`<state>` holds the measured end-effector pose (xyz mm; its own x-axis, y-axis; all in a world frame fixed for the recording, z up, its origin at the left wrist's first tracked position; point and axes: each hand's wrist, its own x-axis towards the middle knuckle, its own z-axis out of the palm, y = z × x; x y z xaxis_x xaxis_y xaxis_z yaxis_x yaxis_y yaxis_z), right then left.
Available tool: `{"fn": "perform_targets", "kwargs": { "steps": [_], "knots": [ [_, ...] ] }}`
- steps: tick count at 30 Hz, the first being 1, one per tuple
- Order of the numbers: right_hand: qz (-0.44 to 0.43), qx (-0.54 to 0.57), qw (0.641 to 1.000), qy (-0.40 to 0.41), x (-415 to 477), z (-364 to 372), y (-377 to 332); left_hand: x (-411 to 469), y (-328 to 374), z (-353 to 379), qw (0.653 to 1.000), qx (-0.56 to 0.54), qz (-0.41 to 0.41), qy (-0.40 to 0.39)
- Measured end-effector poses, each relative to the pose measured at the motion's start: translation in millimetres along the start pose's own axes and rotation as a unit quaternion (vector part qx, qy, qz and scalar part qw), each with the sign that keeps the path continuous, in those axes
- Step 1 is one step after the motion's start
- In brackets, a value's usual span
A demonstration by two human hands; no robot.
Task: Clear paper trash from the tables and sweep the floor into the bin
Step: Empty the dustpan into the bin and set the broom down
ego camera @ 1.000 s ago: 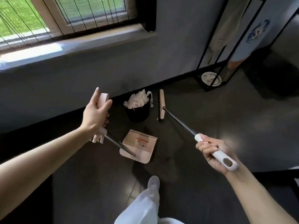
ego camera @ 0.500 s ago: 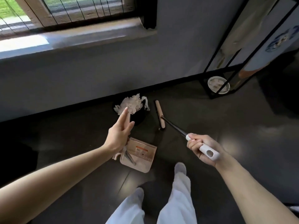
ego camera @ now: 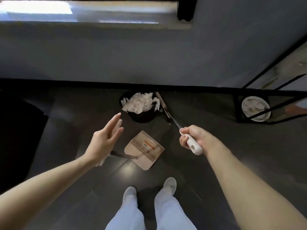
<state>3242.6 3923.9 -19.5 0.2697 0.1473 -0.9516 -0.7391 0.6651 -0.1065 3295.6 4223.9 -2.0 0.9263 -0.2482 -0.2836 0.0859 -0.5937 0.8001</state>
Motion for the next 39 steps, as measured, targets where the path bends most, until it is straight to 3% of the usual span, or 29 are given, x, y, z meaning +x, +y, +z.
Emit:
{"fn": "perform_targets", "kwargs": {
  "steps": [6, 12, 18, 25, 35, 39],
  "knots": [
    [0.081, -0.047, 0.995, 0.018, 6.4, 9.7, 7.7, 1.6, -9.7, -5.6, 0.999, 0.032, -0.001, 0.017],
    [0.086, -0.055, 0.994, 0.042, -11.9, 18.2, 49.1, -4.9, -20.9, -10.6, 1.0, 0.018, 0.014, 0.0],
    [0.083, 0.002, 0.995, 0.053, -43.2, 17.4, 85.5, -12.4, -36.3, -25.2, 0.998, 0.043, 0.04, -0.033],
    [0.09, 0.109, 0.99, -0.009, -91.2, 10.1, 101.1, -33.9, -63.1, -54.1, 0.996, 0.025, 0.059, -0.066],
    [-0.049, 0.232, 0.971, -0.013, -90.5, 23.4, 138.7, -53.0, -83.6, -80.7, 0.992, 0.057, 0.08, -0.077],
    [0.001, 0.288, 0.957, -0.037, -61.4, 28.7, 143.5, -50.3, -79.0, -72.8, 0.991, 0.081, 0.082, -0.066]
  ]
}}
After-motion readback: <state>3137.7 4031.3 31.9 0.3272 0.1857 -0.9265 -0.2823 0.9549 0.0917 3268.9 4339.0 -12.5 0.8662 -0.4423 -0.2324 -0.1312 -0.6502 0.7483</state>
